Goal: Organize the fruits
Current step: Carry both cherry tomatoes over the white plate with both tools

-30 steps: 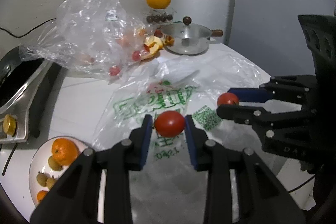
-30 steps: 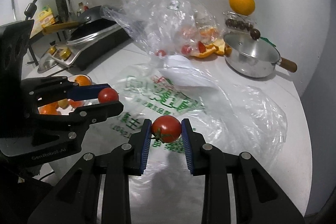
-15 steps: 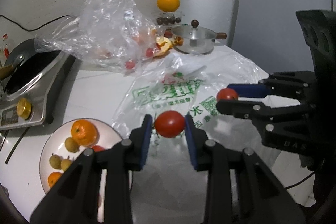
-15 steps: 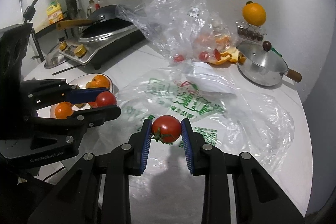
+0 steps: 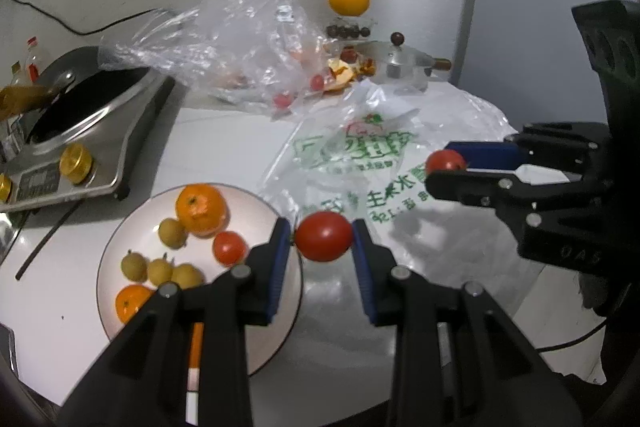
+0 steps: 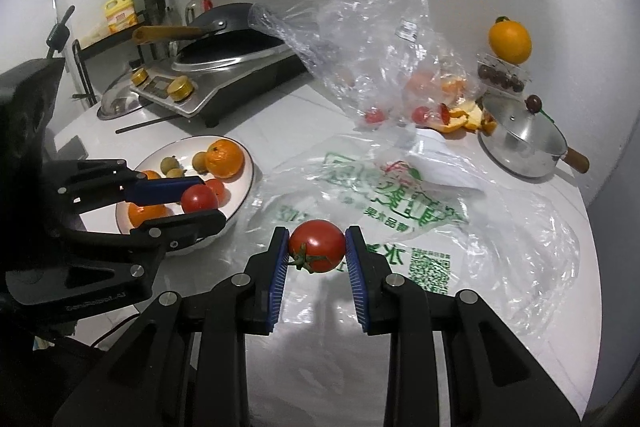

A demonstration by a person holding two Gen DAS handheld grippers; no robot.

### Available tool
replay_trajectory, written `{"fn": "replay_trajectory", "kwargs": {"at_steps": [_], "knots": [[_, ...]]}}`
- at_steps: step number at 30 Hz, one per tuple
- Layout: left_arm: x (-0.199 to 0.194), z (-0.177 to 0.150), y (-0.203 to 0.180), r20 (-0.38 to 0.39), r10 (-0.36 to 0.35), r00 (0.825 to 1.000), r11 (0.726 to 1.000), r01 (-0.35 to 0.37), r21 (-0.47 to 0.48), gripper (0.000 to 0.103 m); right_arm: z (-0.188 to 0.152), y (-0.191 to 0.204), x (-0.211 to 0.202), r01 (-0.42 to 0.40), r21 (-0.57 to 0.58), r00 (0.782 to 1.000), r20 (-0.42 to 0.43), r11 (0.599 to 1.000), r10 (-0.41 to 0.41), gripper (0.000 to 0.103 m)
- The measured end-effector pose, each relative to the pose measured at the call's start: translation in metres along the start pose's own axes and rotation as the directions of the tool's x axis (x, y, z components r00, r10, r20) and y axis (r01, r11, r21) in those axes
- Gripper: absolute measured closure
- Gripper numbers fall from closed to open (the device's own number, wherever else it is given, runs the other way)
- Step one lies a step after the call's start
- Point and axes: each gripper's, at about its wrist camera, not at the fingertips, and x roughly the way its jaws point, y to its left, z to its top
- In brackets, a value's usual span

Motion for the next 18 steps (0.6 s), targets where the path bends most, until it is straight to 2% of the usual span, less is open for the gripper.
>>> {"fn": "replay_trajectory", "kwargs": {"at_steps": [18], "knots": [[0.008,-0.032,0.028,-0.043,0.013,0.999,0.999,-0.014,-0.035,0.071,-0.004,0.035,0.015,-0.011,-0.027,0.999,-0.051,1.0,0.01,0.072]]}}
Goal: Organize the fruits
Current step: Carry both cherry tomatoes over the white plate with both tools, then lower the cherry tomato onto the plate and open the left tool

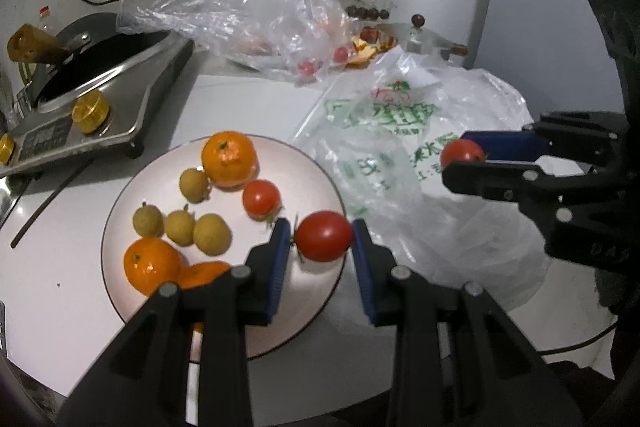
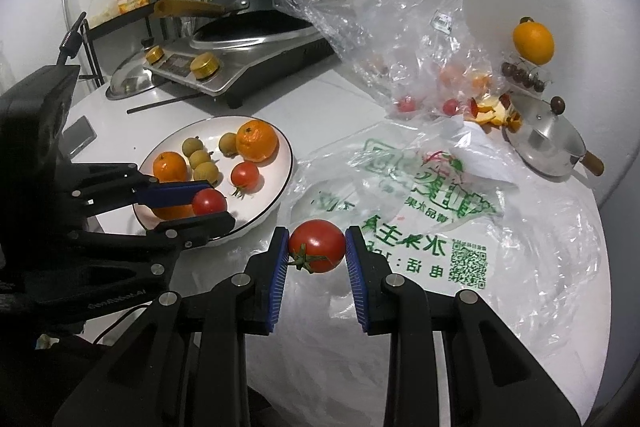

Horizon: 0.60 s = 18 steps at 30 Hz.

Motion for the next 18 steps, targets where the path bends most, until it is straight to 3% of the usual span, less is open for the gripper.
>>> {"fn": "replay_trajectory", "kwargs": {"at_steps": [9,18], "knots": [[0.008,-0.002,0.001,-0.011,0.02,1.0,1.0,-0.02,0.013,0.071,-0.002,0.002,0.012,-0.019,0.008,1.0,-0.015,1.0,0.019,0.072],[0.015,-0.001,0.008,-0.05,0.026,0.998,0.999,-0.028,-0.033,0.07,-0.006,-0.003,0.012,-0.021,0.02,1.0,-0.008,1.0,0.021,0.072]]}}
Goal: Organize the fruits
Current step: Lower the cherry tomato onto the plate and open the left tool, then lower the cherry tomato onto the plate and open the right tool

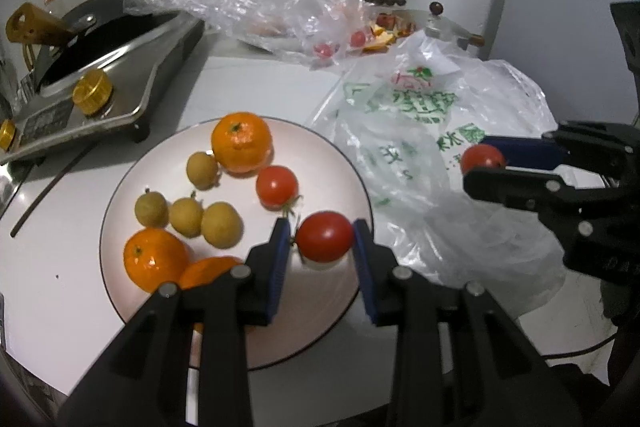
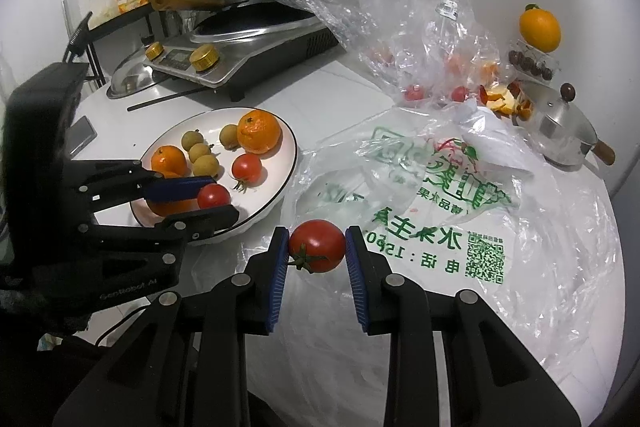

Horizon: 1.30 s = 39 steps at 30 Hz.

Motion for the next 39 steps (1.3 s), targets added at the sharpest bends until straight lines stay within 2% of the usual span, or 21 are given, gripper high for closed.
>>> {"fn": "replay_trajectory", "kwargs": {"at_steps": [4,7,8,9,18,24,30,39], "knots": [[0.0,0.0,-0.001,-0.004,0.01,1.0,1.0,-0.01,-0.003,0.066,-0.001,-0.003,-0.001,0.003,0.005,1.0,0.003,1.0,-0.003,0.072],[-0.004,0.002,0.0,0.006,0.012,1.0,1.0,-0.012,-0.009,0.058,0.0,-0.002,-0.001,0.0,0.003,1.0,0.004,1.0,0.0,0.072],[-0.007,0.002,0.001,0.011,0.007,1.0,1.0,-0.007,-0.014,0.05,0.0,-0.002,-0.001,0.0,0.002,1.0,0.004,1.0,0.0,0.072],[-0.01,0.003,0.003,0.022,0.004,1.0,1.0,-0.003,-0.021,0.049,0.001,-0.001,-0.001,-0.001,0.0,1.0,0.004,1.0,0.001,0.072],[-0.036,0.008,0.021,0.092,0.025,0.995,0.998,-0.02,-0.052,0.049,0.017,0.016,0.002,-0.011,-0.045,1.0,0.009,0.999,0.011,0.072],[-0.049,0.007,0.049,0.123,0.088,0.989,0.993,-0.077,-0.091,0.049,0.029,0.032,0.011,-0.029,-0.078,1.0,0.005,0.997,0.029,0.072],[-0.051,-0.001,0.078,0.115,0.142,0.983,0.982,-0.126,-0.138,0.049,0.04,0.05,0.028,-0.058,-0.109,0.998,-0.011,0.992,0.057,0.072],[-0.05,-0.012,0.101,0.097,0.164,0.982,0.974,-0.145,-0.175,0.049,0.049,0.074,0.06,-0.11,-0.132,0.993,-0.053,0.985,0.104,0.072]]}}
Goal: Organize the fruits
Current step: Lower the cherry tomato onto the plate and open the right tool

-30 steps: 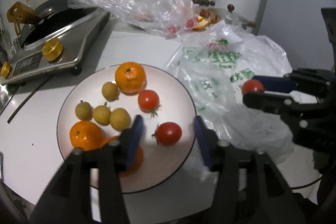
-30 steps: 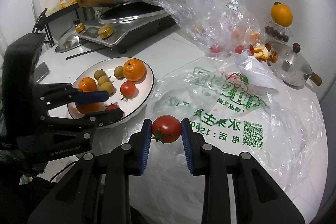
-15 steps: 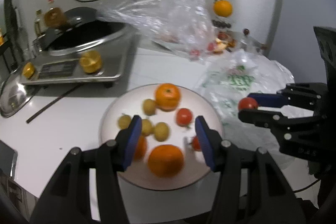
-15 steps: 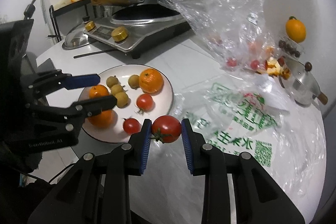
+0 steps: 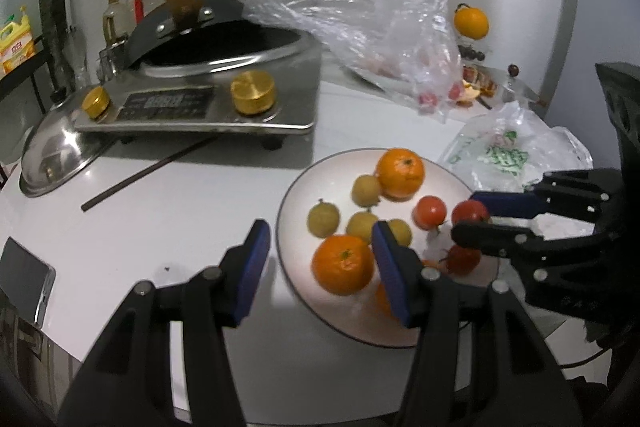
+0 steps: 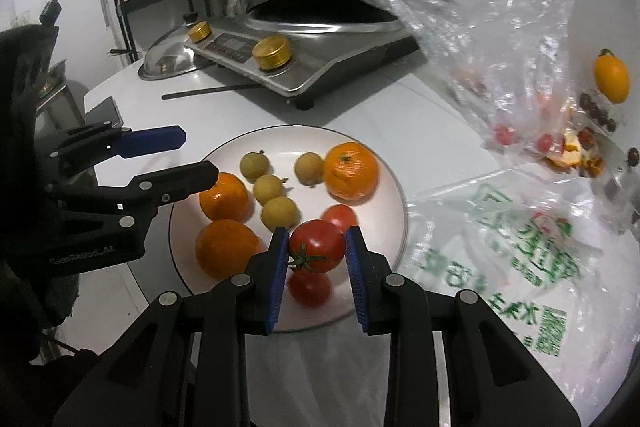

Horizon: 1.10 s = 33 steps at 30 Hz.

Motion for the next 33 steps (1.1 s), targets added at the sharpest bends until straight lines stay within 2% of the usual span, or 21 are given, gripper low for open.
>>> {"fn": "replay_trajectory", "kwargs": {"at_steps": [13,30,33], "knots": [[0.006,-0.004,0.013,-0.01,0.001,1.0,1.0,-0.001,-0.024,0.049,0.003,0.008,0.028,-0.023,-0.008,0.999,-0.046,1.0,0.023,0.072],[0.007,-0.005,0.007,-0.023,-0.003,1.0,1.0,0.003,-0.01,0.048,0.0,0.002,0.025,-0.017,0.021,0.999,-0.05,1.0,0.018,0.072],[0.005,-0.006,0.003,-0.025,-0.004,1.0,1.0,0.004,-0.005,0.048,-0.002,0.001,0.021,-0.009,0.027,0.999,-0.046,1.0,0.01,0.065]]}}
